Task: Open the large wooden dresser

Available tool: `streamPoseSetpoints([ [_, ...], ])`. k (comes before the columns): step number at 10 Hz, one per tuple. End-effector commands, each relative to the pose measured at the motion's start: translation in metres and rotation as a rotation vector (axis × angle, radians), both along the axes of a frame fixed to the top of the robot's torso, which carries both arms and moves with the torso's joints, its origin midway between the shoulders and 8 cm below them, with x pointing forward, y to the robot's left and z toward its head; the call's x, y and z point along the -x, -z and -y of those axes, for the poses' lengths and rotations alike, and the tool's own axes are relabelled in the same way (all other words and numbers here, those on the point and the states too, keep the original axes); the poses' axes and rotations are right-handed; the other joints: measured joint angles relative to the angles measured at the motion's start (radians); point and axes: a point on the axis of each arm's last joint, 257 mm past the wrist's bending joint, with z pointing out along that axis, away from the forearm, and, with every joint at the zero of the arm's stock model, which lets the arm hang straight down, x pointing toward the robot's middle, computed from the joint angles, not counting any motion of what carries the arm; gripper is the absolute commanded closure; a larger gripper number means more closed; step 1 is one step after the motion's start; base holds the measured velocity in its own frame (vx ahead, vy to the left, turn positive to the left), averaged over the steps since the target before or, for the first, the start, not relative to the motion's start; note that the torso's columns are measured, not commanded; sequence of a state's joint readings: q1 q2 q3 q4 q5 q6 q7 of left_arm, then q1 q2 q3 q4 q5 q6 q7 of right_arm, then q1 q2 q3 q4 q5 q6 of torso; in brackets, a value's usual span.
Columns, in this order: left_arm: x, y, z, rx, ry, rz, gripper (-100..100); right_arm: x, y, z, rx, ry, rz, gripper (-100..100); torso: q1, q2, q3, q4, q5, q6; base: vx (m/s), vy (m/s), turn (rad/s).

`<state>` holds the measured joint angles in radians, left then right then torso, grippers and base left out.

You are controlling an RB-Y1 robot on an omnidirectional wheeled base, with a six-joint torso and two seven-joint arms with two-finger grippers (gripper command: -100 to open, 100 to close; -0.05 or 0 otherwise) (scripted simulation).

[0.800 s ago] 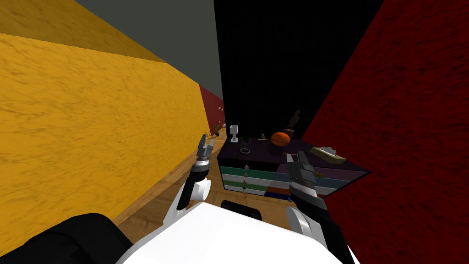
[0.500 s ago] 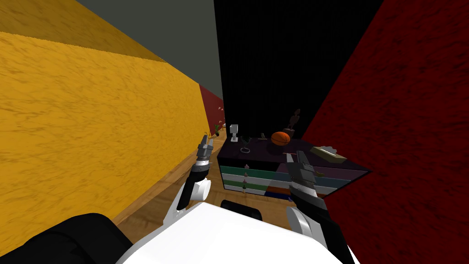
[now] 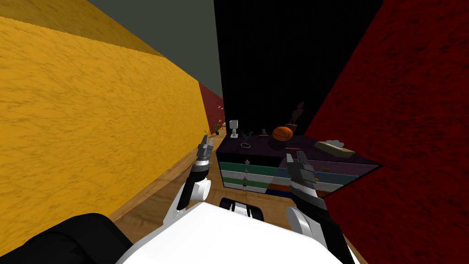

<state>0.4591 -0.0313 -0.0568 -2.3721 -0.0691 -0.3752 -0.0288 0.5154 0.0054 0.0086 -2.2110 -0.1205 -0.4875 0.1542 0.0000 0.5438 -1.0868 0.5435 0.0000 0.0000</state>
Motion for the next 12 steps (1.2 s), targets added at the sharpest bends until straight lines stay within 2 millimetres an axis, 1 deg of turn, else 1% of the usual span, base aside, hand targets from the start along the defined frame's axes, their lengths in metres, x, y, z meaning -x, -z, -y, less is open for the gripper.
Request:
streamPoseSetpoints([
  [1, 0.000, 0.000, 0.000, 0.000, 0.000, 0.000, 0, 0.000, 0.000, 0.000, 0.000, 0.000, 0.000, 0, 0.000, 0.074, -0.148, 0.074, 0.000, 0.000, 0.000, 0.000, 0.000],
  [2, 0.000, 0.000, 0.000, 0.000, 0.000, 0.000, 0, -0.003, 0.004, -0.003, 0.043, -0.005, -0.013, -100, 0.000, 0.148, -0.295, 0.148, 0.000, 0.000, 0.000, 0.000, 0.000],
  [3, 0.000, 0.000, 0.000, 0.000, 0.000, -0.001, 0, -0.005, 0.008, -0.005, 0.077, -0.005, -0.024, -100, 0.000, 0.182, -0.364, 0.181, 0.000, 0.000, -0.019, 0.000, -0.014],
  [4, 0.000, 0.000, 0.000, 0.000, 0.000, -0.001, 0, -0.008, 0.013, -0.006, 0.115, 0.000, -0.036, -100, 0.000, 0.192, -0.383, 0.191, 0.000, 0.000, -0.030, -0.001, -0.016],
  [5, 0.000, 0.000, 0.000, 0.000, 0.000, -0.001, 0, -0.011, 0.019, -0.008, 0.145, 0.002, -0.047, -100, 0.000, 0.194, -0.388, 0.194, 0.000, 0.000, -0.037, 0.002, -0.018],
  [6, 0.000, 0.000, 0.000, 0.000, 0.000, -0.001, 0, -0.011, 0.019, -0.008, 0.156, 0.010, -0.048, -100, 0.000, 0.195, -0.388, 0.194, 0.000, 0.000, -0.028, 0.001, -0.006],
  [7, 0.000, 0.000, 0.000, 0.000, 0.000, -0.001, 0, -0.015, 0.025, -0.009, 0.191, 0.019, -0.060, -100, 0.000, 0.194, -0.389, 0.194, 0.000, 0.000, -0.028, -0.004, -0.013],
  [8, 0.000, 0.000, 0.000, 0.000, 0.000, -0.001, 0, -0.015, 0.025, -0.009, 0.200, 0.026, -0.062, -100, 0.000, 0.194, -0.389, 0.194, 0.000, 0.000, -0.022, -0.003, -0.007],
  [9, 0.000, 0.000, 0.000, 0.000, 0.000, -0.001, 0, -0.018, 0.033, -0.009, 0.232, 0.035, -0.073, -100, 0.000, 0.194, -0.390, 0.194, 0.000, 0.000, -0.023, -0.001, -0.022],
  [10, 0.000, 0.000, 0.000, 0.000, 0.000, -0.001, 0, -0.018, 0.033, -0.009, 0.246, 0.046, -0.075, -100, 0.000, 0.194, -0.389, 0.194, 0.000, 0.000, -0.019, 0.003, -0.006],
  [11, 0.000, 0.000, 0.000, 0.000, 0.000, -0.001, 0, -0.022, 0.042, -0.009, 0.273, 0.054, -0.087, -100, 0.000, 0.194, -0.389, 0.194, 0.000, 0.000, -0.026, 0.007, -0.016],
  [12, 0.000, 0.000, 0.000, 0.000, 0.000, -0.001, 0, -0.022, 0.042, -0.009, 0.295, 0.070, -0.090, -100, 0.000, 0.194, -0.389, 0.194, 0.000, 0.000, -0.024, 0.005, -0.010],
])
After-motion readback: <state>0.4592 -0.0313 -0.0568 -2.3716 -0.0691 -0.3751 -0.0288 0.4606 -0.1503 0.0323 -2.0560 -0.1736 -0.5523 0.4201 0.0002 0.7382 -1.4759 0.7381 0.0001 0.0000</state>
